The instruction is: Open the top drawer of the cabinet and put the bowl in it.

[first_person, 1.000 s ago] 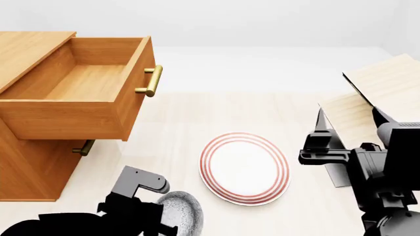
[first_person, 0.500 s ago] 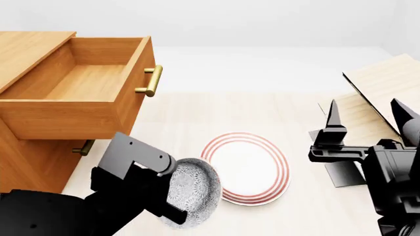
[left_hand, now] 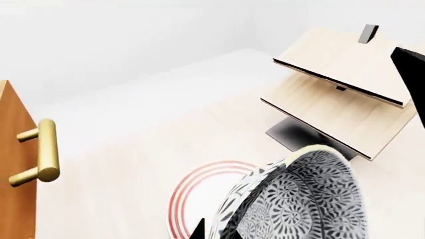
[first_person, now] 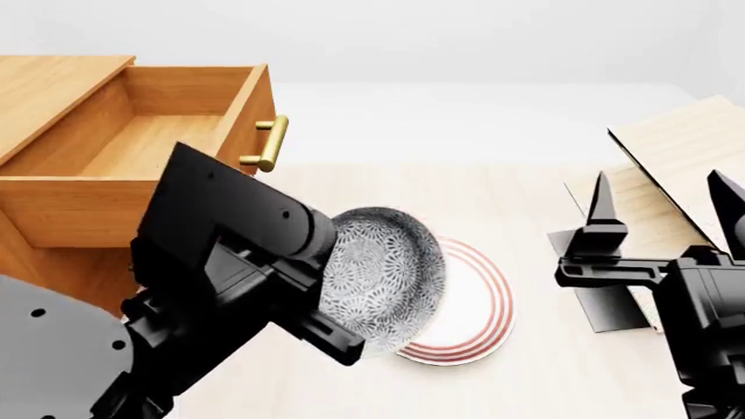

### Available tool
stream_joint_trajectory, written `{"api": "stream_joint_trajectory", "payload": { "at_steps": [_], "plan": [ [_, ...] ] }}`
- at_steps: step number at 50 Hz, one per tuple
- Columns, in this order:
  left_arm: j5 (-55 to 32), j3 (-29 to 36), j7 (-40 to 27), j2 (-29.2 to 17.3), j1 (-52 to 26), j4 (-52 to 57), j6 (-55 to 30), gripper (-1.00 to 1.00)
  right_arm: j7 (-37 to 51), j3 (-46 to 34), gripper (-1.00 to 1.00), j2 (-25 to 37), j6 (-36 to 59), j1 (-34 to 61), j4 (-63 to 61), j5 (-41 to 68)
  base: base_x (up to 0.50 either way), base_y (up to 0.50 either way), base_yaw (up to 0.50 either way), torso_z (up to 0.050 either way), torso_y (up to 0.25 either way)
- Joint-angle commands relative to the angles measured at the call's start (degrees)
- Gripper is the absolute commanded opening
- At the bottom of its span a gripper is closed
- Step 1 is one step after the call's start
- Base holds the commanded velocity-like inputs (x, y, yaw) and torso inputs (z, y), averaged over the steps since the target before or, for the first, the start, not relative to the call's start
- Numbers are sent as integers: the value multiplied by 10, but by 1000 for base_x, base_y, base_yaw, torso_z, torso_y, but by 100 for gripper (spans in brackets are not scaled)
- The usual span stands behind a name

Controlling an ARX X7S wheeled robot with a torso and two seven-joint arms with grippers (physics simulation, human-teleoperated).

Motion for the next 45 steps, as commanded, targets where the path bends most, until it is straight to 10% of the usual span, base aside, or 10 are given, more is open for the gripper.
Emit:
{"api": "stream_joint_trajectory", "payload": {
  "at_steps": [1, 18, 45],
  "plan": [
    [-38, -9, -26, 10, -102, -20, 33, -100, 1, 6, 100, 3, -5, -7, -2, 2, 0, 0, 0, 0, 0],
    [2, -36, -24, 15, -265, -161, 63, -100, 3, 22, 100, 10, -16, -25, -6, 5, 0, 0, 0, 0, 0],
    [183, -10, 58, 24, -320, -371, 78, -100, -1, 12, 100, 8, -21, -26, 1, -5, 0, 0, 0, 0, 0]
  ]
}}
